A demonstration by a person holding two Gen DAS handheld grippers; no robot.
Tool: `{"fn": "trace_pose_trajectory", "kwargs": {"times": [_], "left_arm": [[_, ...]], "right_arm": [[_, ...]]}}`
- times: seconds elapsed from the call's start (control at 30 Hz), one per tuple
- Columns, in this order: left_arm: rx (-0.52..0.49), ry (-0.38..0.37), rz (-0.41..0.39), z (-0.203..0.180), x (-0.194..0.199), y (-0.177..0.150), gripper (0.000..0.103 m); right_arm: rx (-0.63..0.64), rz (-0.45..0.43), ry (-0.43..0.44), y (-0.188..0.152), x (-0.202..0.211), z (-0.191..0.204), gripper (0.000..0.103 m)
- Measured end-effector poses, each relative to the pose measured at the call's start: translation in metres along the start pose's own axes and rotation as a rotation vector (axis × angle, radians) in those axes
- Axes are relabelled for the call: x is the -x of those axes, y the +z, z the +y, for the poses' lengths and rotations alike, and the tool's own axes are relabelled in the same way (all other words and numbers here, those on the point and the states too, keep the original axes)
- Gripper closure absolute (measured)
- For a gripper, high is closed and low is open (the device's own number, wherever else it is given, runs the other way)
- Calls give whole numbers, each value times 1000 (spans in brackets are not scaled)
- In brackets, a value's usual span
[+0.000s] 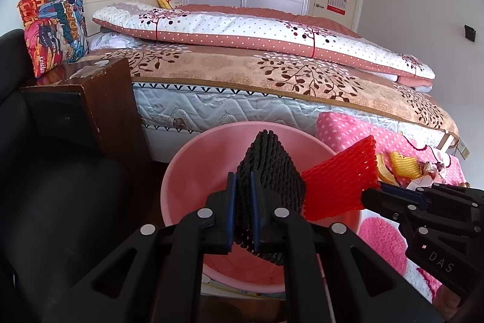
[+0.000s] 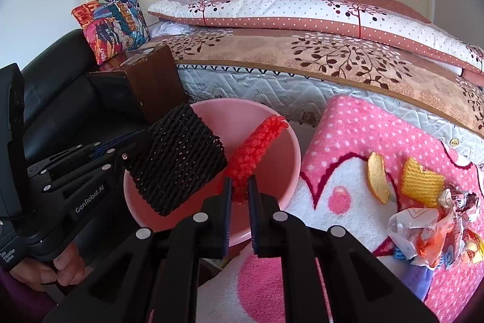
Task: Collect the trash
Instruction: 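Carry both mesh sleeves over the pink bucket and open both grippers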
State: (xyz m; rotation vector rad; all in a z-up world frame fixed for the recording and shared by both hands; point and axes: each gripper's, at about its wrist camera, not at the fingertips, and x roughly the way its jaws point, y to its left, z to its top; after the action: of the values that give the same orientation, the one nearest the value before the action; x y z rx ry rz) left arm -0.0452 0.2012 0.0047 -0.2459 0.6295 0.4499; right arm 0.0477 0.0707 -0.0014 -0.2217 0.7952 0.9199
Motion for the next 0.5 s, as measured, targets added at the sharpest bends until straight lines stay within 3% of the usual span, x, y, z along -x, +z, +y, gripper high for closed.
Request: {"fn": "trace_pose_trajectory", "kwargs": {"times": [0.4, 0.5], "left_arm": [[19, -4, 20, 5, -6, -6, 94], [23, -12, 23, 6, -8, -6, 92]], "right_arm": [[-5, 17, -1, -4, -8, -1, 93], [-11, 19, 1, -4, -9, -2, 83]]}}
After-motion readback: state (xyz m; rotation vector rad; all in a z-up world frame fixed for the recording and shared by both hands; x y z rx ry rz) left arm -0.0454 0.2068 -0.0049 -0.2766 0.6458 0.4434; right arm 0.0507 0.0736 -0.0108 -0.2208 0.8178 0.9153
